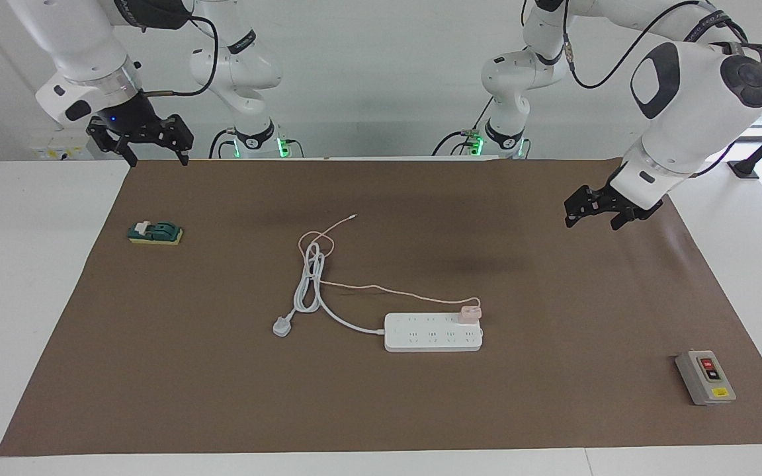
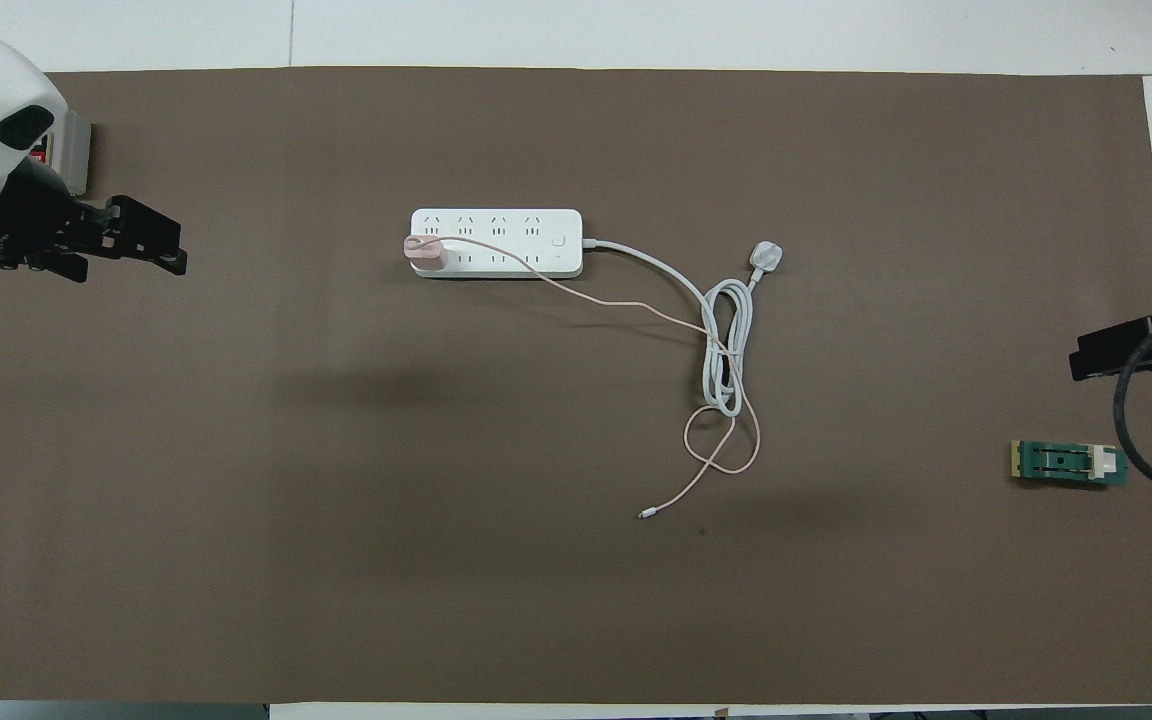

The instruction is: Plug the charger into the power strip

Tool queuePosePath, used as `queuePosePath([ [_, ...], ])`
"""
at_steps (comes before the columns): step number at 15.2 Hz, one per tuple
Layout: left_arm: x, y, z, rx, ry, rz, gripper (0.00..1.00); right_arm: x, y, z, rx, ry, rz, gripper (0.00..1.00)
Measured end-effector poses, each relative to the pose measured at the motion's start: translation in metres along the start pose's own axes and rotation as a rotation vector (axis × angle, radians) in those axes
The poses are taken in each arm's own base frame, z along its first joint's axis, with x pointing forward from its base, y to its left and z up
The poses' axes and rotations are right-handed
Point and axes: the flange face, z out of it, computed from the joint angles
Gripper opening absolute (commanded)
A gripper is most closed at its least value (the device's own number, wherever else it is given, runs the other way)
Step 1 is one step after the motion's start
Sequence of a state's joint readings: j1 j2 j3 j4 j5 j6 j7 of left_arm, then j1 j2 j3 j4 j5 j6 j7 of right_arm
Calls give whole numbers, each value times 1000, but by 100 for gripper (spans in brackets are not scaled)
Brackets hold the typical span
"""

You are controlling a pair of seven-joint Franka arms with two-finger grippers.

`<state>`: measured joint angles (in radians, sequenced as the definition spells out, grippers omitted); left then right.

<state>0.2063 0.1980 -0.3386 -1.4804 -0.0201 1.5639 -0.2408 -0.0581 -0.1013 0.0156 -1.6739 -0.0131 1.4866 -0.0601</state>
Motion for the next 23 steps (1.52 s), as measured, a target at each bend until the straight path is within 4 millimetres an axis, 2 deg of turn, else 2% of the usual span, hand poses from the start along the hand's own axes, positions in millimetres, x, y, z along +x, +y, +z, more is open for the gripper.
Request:
queuePosePath([
  [3,-2,-12,-3,2,4,-32,100,0,0,0,0,0,0,100],
  [8,-12,-37,-28,16,33,-74,100,0,0,0,0,0,0,100],
  [14,-21,-35,-30,50,7,-49,100,0,0,0,0,0,0,100],
  [18,-44,-32,-30,81,2,-12,100,0,0,0,0,0,0,100],
  [20,-50,-39,-31,89,2,-10,100,0,0,0,0,0,0,100],
  [23,-49,-49,-32,88,2,7,100,0,0,0,0,0,0,100],
])
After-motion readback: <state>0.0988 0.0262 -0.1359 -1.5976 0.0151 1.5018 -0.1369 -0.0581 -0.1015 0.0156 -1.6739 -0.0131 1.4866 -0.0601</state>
